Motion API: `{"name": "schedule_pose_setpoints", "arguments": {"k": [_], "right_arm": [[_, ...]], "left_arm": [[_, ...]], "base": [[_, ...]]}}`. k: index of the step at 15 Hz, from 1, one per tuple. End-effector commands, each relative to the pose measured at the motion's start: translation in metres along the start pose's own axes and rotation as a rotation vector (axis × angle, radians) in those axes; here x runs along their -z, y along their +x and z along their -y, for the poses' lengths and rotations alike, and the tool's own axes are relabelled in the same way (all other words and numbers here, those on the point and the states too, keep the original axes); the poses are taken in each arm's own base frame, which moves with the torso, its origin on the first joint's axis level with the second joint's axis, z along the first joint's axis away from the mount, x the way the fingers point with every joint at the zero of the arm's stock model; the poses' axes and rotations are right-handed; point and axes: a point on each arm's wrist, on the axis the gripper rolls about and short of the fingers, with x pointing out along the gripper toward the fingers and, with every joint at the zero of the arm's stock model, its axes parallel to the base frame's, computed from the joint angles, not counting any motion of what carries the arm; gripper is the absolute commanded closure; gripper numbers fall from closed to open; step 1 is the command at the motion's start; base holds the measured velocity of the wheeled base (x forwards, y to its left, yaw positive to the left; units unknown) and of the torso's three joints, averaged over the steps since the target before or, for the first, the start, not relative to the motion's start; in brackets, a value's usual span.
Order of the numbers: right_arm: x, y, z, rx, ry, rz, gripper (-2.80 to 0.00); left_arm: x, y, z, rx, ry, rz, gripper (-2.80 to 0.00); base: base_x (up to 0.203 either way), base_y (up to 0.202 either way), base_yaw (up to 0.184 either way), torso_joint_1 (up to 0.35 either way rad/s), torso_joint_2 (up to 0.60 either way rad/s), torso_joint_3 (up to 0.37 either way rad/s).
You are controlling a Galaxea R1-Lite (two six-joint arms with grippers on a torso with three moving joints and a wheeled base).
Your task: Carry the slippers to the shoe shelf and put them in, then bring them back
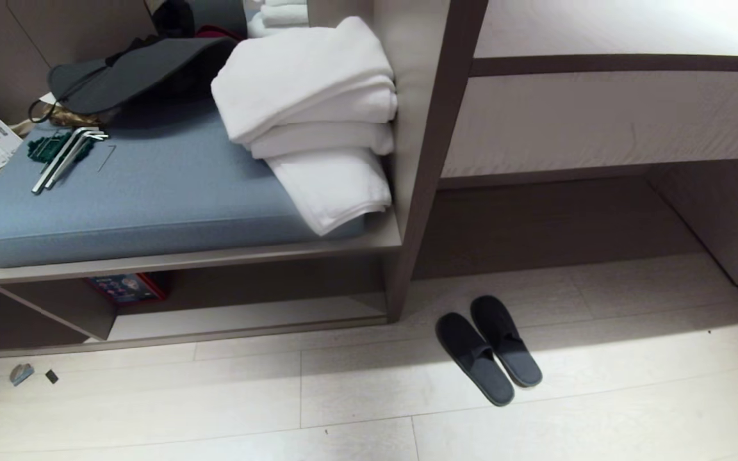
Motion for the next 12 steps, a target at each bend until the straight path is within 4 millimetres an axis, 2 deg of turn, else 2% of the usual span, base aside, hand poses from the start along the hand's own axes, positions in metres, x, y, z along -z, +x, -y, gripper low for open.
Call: {"name": "schedule_pose_setpoints", "arguments": {"k": [1, 12], "right_arm": [[0.0, 0.0001, 0.0, 0.0, 0.0, -0.001, 0.0], [0.0, 0.0001, 0.0, -0.001, 0.0, -0.001, 0.0]], "left_arm": [[-0.0001, 0.0001, 0.0, 0.0, -0.001, 0.0, 0.0], [-0.0001, 0.0001, 0.0, 0.0, -0.001, 0.0, 0.0]], "base": [[0.0, 0.0, 0.0, 0.007, 0.0, 0.202], [0.0, 0.0, 0.0, 0.004, 0.0, 0.201]]}}
